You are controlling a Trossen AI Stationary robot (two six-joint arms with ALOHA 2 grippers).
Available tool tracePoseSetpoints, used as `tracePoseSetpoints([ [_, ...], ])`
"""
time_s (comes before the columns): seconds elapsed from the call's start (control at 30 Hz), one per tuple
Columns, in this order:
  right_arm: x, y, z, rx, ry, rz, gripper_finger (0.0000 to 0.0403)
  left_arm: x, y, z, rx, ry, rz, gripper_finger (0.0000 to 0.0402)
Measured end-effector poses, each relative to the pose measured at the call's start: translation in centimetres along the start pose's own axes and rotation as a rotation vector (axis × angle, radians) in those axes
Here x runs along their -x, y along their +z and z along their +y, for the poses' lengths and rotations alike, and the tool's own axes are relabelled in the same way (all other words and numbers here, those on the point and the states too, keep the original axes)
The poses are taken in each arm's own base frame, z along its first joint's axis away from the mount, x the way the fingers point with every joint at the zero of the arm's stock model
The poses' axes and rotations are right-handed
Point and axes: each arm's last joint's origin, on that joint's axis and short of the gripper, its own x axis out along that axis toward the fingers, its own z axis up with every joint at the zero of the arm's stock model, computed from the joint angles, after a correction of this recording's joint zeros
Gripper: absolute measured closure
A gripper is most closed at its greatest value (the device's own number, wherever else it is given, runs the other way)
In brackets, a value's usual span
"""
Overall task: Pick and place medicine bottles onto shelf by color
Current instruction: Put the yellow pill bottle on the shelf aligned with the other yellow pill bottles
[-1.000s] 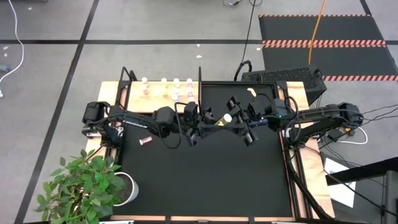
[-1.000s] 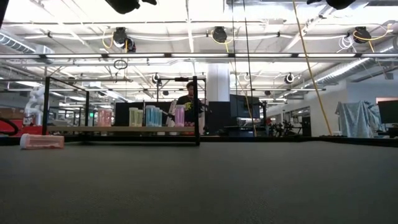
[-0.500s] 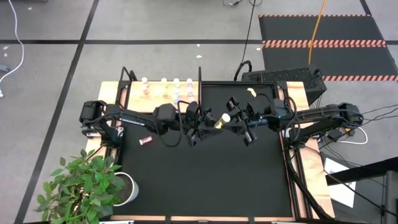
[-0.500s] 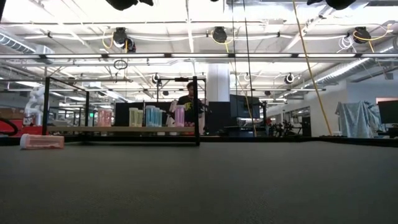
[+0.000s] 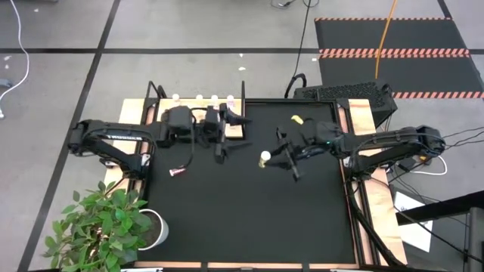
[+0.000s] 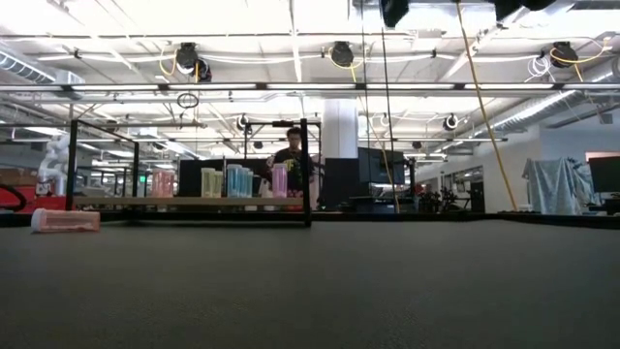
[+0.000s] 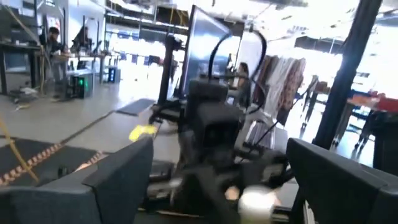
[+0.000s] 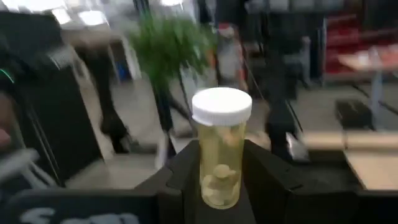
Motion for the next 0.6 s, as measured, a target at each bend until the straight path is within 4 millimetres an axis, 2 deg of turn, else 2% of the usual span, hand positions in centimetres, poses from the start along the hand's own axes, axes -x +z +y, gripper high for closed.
tracePoseSetpoints([
  [0.1,-0.1,-1.0,-0.4,0.050,-0.124,0.082,0.0301,-0.2,0.0,-0.1,-0.006,0.009,0.039,0.0032],
  [0.27,0.0,-1.6,-0.9,0.162,-0.279,0.147,0.0301,-1.8,-2.0,-0.1,-0.124,0.054,0.271,0.0036],
  [0.43,0.1,-1.6,-1.2,0.225,-0.321,0.158,0.0301,-3.3,-2.4,0.4,-0.146,0.067,0.315,0.0032],
  [0.6,0.3,-1.6,-1.8,0.218,-0.344,0.166,0.0300,-3.4,-2.6,1.0,-0.158,0.032,0.331,0.0036],
])
